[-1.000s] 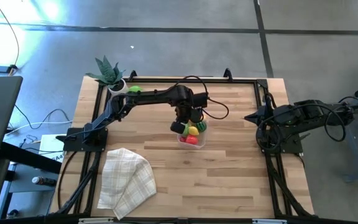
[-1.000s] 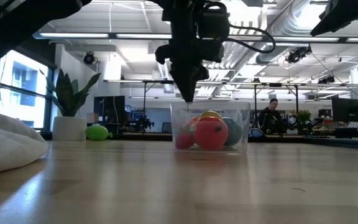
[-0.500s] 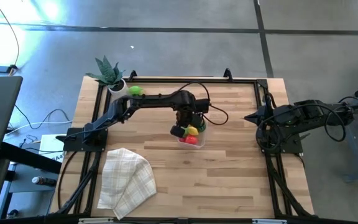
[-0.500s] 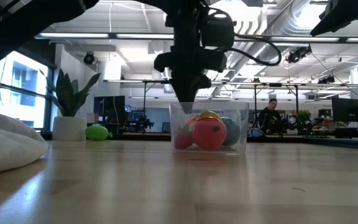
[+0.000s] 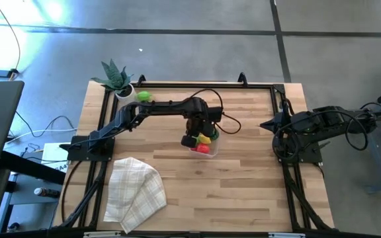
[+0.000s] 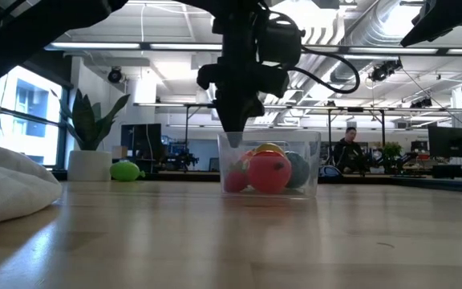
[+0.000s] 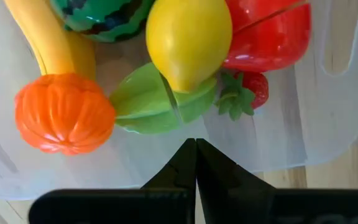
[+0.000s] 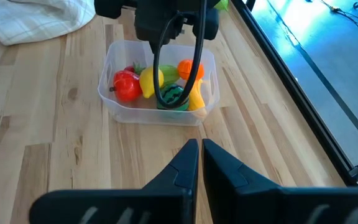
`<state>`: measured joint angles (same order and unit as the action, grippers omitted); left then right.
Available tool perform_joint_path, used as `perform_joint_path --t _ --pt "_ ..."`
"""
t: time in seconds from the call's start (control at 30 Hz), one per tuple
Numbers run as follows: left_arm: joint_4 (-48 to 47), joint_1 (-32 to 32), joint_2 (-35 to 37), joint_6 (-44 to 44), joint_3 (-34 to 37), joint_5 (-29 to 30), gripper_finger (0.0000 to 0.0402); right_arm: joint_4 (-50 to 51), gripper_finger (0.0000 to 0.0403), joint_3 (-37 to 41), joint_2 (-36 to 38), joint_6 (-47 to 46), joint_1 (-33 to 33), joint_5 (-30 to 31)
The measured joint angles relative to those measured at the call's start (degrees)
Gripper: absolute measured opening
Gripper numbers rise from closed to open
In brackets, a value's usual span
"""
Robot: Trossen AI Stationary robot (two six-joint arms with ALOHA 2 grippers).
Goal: Pick and placing Produce into tupperware
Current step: Put the melon into the transparent bin
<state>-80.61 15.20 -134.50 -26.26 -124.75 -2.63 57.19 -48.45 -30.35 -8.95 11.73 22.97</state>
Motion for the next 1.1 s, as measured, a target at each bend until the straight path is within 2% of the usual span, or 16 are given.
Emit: perform_joint_path --t 0.47,0.7,0.9,1.1 --pt "-0.37 -0.71 0.00 7.06 0.00 -3.99 0.0001 0.00 0.0011 0.02 0.00 0.00 0.02 0.01" --pt "-0.48 -1.24 0.00 5.48 0.00 -4.59 0.0001 0.00 0.0011 0.00 0.00 0.02 0.00 0.00" --pt "-2.60 -1.49 0.00 0.84 -1.74 -9.83 0.0001 0.01 0.0011 0.00 0.00 0.00 -0.01 0.01" --pt "-9.59 -1.44 0.00 -2.61 -8.01 -6.94 0.0001 0.00 0.0011 0.02 0.00 0.02 0.02 0.02"
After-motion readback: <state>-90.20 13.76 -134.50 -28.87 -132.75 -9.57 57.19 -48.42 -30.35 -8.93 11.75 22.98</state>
